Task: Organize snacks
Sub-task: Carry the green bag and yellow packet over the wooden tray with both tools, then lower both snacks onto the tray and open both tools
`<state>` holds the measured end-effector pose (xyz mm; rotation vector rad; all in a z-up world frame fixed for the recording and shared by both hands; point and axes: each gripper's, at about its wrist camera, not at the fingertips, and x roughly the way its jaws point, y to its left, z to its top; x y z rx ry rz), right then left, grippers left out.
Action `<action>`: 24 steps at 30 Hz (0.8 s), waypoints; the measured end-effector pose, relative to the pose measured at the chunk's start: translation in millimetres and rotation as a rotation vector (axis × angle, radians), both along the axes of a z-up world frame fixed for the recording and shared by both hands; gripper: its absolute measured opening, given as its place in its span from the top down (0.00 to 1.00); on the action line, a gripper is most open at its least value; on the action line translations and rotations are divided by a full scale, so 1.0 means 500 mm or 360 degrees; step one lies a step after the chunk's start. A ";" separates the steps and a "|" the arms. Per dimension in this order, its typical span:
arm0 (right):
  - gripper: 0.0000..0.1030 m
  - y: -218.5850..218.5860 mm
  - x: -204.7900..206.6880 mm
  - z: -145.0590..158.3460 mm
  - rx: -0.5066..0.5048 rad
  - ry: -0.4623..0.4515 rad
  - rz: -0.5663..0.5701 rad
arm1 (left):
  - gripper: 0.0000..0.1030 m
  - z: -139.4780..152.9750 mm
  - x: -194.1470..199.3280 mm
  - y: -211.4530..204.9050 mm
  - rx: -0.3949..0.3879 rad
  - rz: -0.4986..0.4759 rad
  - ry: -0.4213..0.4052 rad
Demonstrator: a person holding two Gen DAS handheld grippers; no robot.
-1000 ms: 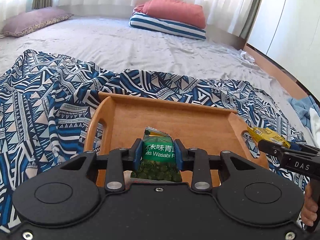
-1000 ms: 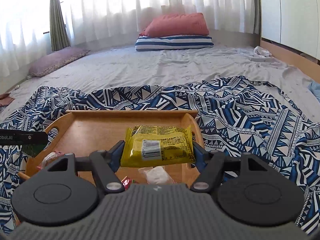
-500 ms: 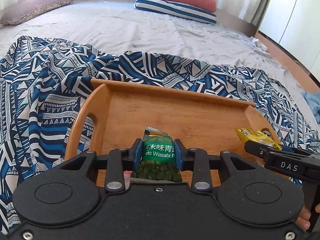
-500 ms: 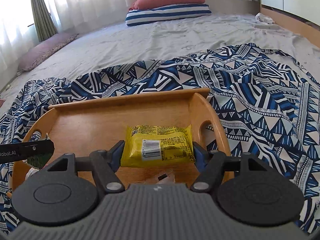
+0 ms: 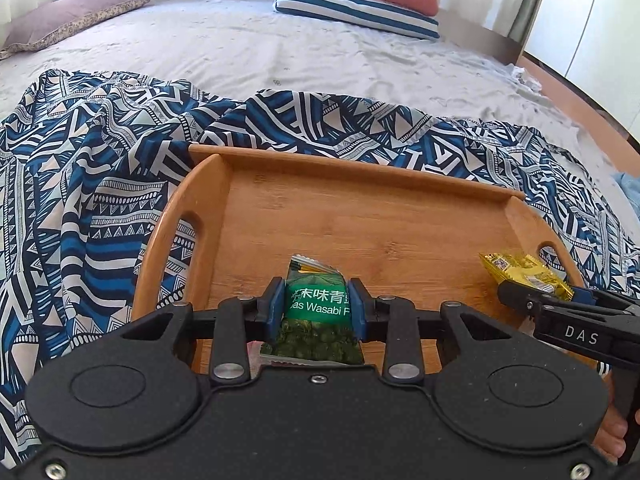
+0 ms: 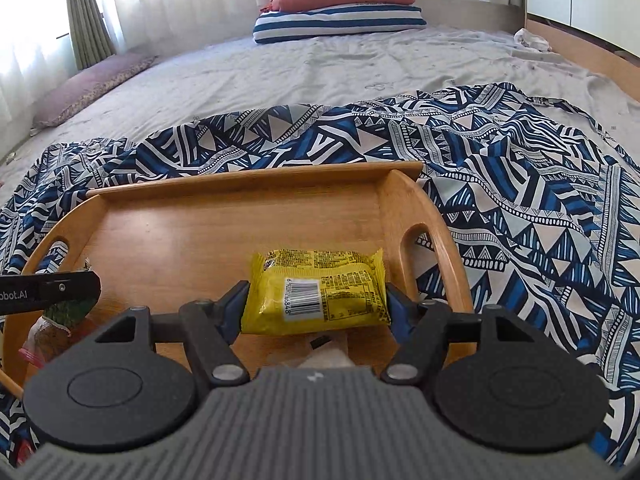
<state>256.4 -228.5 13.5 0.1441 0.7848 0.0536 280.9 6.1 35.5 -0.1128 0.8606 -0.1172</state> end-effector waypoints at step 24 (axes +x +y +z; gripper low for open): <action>0.21 0.007 -0.009 -0.012 -0.0009 0.0008 0.0022 | 0.28 -0.011 -0.005 -0.004 0.0025 -0.0005 0.0048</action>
